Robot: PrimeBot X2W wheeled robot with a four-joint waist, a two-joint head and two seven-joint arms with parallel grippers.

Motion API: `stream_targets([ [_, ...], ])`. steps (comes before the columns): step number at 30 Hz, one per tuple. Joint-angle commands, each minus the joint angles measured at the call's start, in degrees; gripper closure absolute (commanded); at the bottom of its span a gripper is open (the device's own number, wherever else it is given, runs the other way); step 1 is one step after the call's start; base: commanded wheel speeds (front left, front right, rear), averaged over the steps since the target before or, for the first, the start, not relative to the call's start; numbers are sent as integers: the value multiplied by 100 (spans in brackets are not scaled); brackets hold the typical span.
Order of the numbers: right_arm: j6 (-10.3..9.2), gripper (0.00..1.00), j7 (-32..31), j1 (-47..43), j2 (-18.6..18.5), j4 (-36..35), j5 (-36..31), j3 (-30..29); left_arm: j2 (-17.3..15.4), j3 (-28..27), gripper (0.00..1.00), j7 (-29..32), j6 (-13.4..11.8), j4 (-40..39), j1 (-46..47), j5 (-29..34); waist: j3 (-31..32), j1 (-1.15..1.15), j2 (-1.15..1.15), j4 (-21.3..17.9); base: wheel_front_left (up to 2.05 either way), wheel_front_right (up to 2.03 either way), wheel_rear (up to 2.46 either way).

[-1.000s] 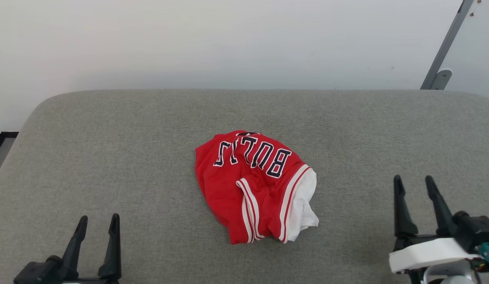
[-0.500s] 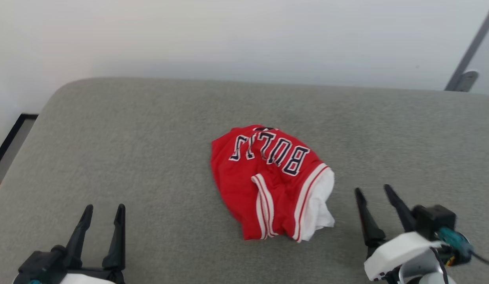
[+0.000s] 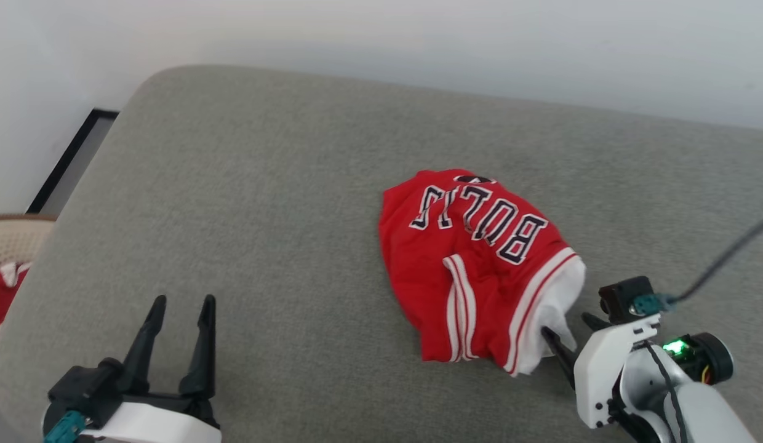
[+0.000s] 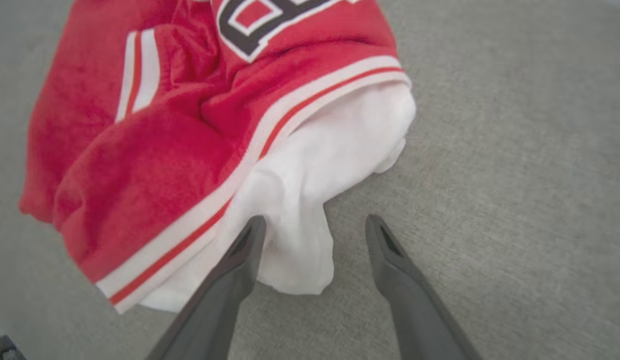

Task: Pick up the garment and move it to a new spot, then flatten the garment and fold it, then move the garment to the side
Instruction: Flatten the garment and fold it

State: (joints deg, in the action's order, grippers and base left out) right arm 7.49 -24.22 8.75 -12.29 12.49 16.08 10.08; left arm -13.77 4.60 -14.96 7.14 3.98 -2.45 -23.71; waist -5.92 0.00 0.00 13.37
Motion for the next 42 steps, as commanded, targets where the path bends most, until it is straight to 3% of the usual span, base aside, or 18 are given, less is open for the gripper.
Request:
stream_targets([
  [1,0,0,-352,124,-87,58,12,48,40,46,0,-34,31,30,117,-39,-137,0,0,143,0,0,0],
  [10,1,0,-1585,530,-285,558,37,534,141,139,0,-34,29,135,328,-154,-335,0,0,353,0,0,0],
  [11,0,57,-1581,593,-317,608,29,600,144,139,0,-34,29,138,353,-159,-351,0,0,358,0,0,0],
  [12,0,100,-1550,662,-334,665,44,605,149,138,0,-34,29,140,372,-164,-364,0,0,360,0,0,0],
  [18,-1,100,-1517,959,-382,522,320,471,127,37,0,-34,26,144,340,-205,-352,0,0,257,0,0,0],
  [23,0,100,-1746,1004,-538,-149,583,232,49,-129,0,-34,27,60,217,-225,-307,0,0,19,0,0,0],
  [32,0,100,-2470,610,-967,-1066,635,-817,-85,-162,0,-33,27,-29,215,-275,-323,0,0,-306,0,0,0],
  [37,0,100,-2598,441,-960,-846,502,-1522,-171,-69,0,-33,27,-2,329,-305,-372,0,0,-325,0,0,0],
  [42,0,100,-2390,590,-803,-193,413,-1799,-247,113,0,-33,28,94,461,-423,-472,0,0,-264,0,0,0],
])
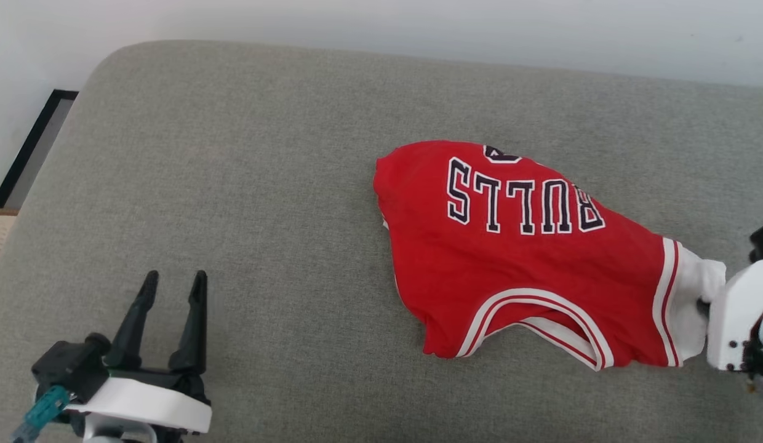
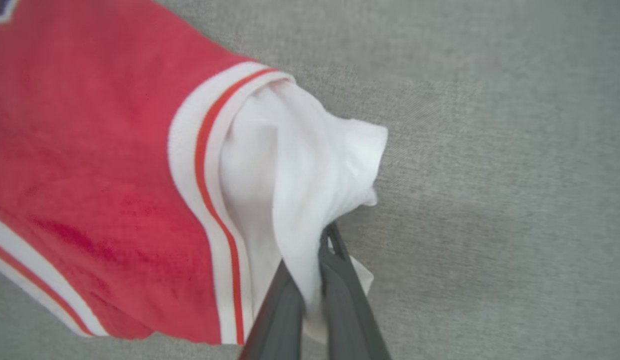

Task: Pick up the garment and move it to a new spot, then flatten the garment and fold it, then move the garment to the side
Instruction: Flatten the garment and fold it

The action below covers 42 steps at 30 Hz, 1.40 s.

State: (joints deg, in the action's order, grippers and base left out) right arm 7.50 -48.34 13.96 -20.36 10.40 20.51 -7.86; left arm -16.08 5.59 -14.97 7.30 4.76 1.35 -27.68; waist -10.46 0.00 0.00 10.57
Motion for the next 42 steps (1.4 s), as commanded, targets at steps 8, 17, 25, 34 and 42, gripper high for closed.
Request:
stream_targets([
  [8,-2,0,423,448,148,856,-123,250,-267,579,0,350,11,150,475,-684,-63,0,0,35,0,0,0],
  [17,-1,0,894,465,433,210,-98,243,-935,1072,0,2176,11,-290,1172,-1853,74,0,0,-447,0,0,0],
  [25,-1,0,1608,421,894,-394,-280,136,-1262,1326,0,3764,-275,-420,1734,-2226,124,0,0,-976,0,0,0],
  [34,-1,0,2543,344,1527,-650,-442,145,-1351,1700,0,5572,-740,-119,2383,-2684,104,0,0,-1588,0,0,0],
  [42,-1,0,2754,349,1702,-761,-268,334,-1431,1963,0,6673,-1276,305,2746,-2748,-37,0,0,-1985,0,0,0],
])
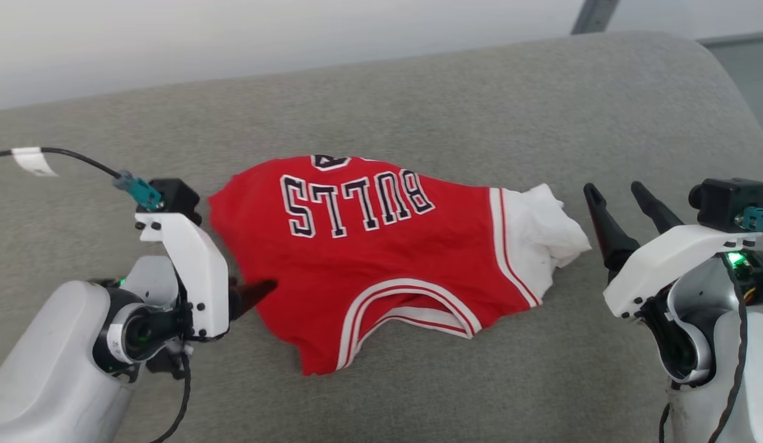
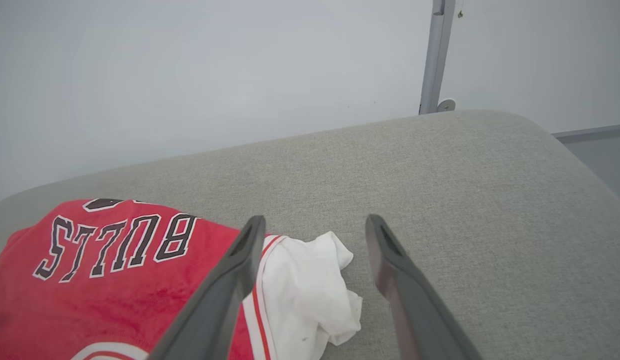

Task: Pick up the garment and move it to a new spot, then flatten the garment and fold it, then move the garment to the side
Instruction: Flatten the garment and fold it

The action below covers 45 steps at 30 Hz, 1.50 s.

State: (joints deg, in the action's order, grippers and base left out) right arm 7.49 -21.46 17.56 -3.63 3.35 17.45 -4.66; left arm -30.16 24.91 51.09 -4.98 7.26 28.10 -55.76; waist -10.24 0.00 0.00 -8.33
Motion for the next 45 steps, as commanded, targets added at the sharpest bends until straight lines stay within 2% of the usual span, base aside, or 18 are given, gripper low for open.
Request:
stream_targets([
  [1,0,0,107,-3,39,-73,74,21,-11,63,0,140,-99,92,99,70,-81,0,0,-134,0,0,0],
  [6,0,0,363,-13,68,-167,212,101,139,53,0,243,-252,396,120,-79,-192,0,0,-301,0,0,0],
  [13,0,0,953,46,76,-150,386,269,343,59,0,19,-131,1009,247,-83,-365,0,0,-406,0,0,0],
  [14,0,0,1054,54,73,-134,437,308,406,12,100,-46,-95,1103,263,-158,-381,0,0,-406,0,0,0],
  [19,0,0,1637,103,73,-170,292,460,517,-90,100,-245,103,1404,393,-268,-403,0,0,-333,0,0,0],
  [26,0,0,2095,23,71,-236,118,438,355,-264,100,-492,220,1348,541,-235,-352,0,0,-110,0,0,0],
  [29,0,0,2178,-29,72,-242,107,386,228,-406,100,-551,185,1202,548,-295,-328,0,0,21,0,0,0],
  [40,0,0,2198,-14,70,-276,29,329,-796,-1028,100,-579,-154,666,58,-237,-333,0,0,268,0,0,0],
  [45,0,0,2178,37,70,-261,3,355,-764,-949,100,-271,-308,191,181,-343,-348,0,0,305,0,0,0],
])
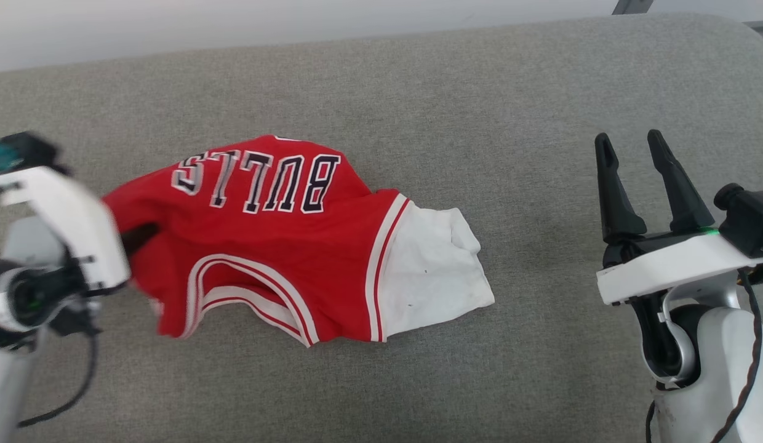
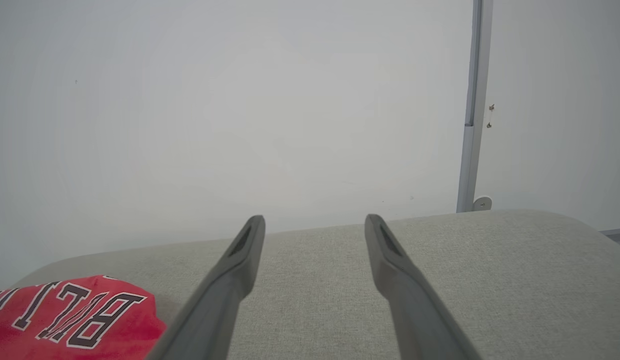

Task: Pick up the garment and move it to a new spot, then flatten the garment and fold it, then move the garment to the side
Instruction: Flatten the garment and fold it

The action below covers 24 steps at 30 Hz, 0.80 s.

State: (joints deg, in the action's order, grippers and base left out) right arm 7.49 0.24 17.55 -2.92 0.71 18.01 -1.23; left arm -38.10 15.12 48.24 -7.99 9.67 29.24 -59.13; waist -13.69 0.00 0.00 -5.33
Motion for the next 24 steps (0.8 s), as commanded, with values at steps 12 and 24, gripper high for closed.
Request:
stream_targets([
  [12,0,0,145,252,-1,66,71,245,744,1397,100,941,82,-930,807,459,-121,0,0,-234,0,0,0],
  [24,0,0,442,384,-1,430,303,539,1335,2230,0,403,1001,416,955,889,-108,0,0,-558,0,0,0],
])
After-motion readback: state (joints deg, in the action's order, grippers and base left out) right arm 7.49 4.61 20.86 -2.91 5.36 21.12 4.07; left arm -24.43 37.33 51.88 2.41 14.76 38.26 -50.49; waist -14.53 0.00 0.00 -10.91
